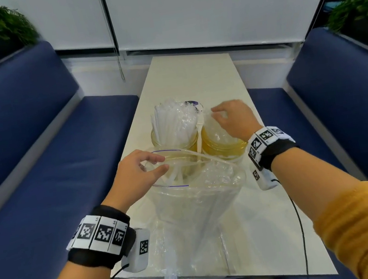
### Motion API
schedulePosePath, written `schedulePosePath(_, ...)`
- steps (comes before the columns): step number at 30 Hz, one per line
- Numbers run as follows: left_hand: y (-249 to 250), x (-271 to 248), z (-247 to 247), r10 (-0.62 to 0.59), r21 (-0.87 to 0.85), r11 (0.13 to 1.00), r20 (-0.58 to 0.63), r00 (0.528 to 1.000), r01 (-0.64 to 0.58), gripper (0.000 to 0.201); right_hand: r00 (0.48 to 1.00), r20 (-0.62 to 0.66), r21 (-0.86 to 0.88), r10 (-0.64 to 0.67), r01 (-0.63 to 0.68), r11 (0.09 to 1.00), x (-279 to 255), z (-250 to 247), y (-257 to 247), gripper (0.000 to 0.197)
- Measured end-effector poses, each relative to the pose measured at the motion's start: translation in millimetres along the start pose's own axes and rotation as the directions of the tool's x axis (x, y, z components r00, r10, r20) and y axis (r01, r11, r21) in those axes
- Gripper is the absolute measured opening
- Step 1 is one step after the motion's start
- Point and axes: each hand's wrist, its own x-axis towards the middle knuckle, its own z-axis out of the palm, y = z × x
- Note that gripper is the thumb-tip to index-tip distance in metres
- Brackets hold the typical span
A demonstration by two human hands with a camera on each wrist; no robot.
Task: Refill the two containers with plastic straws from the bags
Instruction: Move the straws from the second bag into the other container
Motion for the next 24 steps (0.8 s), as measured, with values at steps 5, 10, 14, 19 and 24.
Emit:
schedulePosePath(5, 5.6, 0.8, 0.8, -0.019, 0.004, 1.000, 0.074, 0.997, 0.018, 0.026, 1.000, 0.024, -0.032, 0.006, -0.005, 0.999, -6.5, -12.9, -10.6, 0.056)
schedulePosePath(10, 14.4, -3.0, -1.3, -0.037, -0.032, 0.999, 0.113, 0.993, 0.040, 0.037, 0.981, -0.134, 0.055, -0.138, 0.146, 0.988, -13.1, -79.6, -84.3, 0.033)
schedulePosePath(14, 15.5, -5.5, -5.1, -0.075, -0.098, 0.991, 0.181, 0.981, 0.094, 0.047, 0.936, 0.268, 0.027, -0.229, 0.230, 0.973, -46.5, -84.4, -149.5, 0.025)
schedulePosePath(19, 15.8, -10.6, -7.2, -0.051, -0.155, 0.984, 0.249, 0.967, 0.092, 0.058, 0.780, 0.625, -0.145, -0.003, 0.120, 0.982, -75.4, -29.8, -166.0, 0.041)
schedulePosePath(24, 13.7, -11.6, 0.4, 0.001, -0.202, 0.977, 0.315, 0.949, 0.067, 0.064, 0.804, 0.589, -0.122, 0.084, -0.015, 0.992, -90.2, 1.9, -162.0, 0.050)
